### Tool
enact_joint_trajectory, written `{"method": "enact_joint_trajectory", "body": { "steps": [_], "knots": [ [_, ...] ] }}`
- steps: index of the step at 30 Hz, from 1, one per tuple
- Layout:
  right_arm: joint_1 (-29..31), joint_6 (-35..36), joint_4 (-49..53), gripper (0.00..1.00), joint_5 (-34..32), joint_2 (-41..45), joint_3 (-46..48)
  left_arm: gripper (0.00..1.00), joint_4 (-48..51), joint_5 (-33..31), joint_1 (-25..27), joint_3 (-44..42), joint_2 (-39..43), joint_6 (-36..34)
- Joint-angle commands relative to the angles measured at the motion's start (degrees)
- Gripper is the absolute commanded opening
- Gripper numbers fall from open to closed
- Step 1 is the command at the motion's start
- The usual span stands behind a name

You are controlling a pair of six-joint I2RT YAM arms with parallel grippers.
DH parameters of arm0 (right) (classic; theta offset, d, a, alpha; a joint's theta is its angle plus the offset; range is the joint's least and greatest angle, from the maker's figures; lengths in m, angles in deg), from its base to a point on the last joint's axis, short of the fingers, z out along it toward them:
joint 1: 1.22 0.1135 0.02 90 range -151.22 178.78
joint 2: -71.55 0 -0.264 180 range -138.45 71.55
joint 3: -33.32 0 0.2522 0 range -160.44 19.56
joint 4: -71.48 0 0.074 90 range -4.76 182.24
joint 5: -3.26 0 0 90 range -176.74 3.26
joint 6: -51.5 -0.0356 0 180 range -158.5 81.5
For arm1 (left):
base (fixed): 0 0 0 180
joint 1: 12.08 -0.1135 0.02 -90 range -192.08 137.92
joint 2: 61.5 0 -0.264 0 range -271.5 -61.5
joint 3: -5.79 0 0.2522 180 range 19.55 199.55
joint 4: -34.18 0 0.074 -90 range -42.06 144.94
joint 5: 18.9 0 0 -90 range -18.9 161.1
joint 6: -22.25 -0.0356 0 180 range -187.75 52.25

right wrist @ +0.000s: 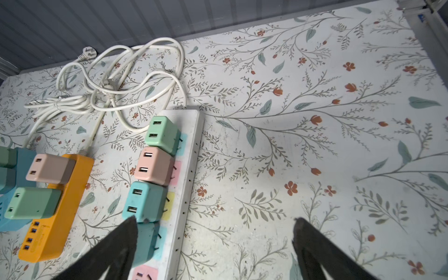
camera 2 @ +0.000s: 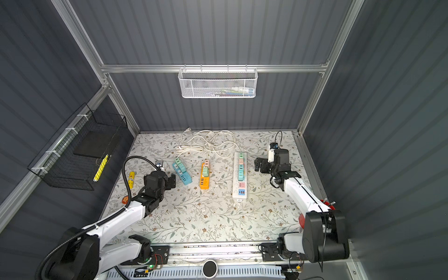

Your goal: Insert the plug

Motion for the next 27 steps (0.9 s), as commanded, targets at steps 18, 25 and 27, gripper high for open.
{"method": "enact_joint_trajectory", "body": {
  "steps": [18, 25, 27],
  "knots": [
    [-8.1, 9.1, -30.6, 0.99, 5.8, 0.1, 16.4, 1.00, -44.5, 14.2, -13.9, -2.8, -29.9, -3.9],
    [-8.4, 10.5, -46.6, 0.99, 3.9, -4.0, 22.5, 1.00, -39.4, 14.2, -14.6, -0.1, -30.2, -2.8],
    [-9.1, 9.1, -47.1, 0.99, 2.5, -4.4, 23.0, 1.00, -39.9, 14.3, -14.6, -0.2, -30.2, -2.8]
  ]
}}
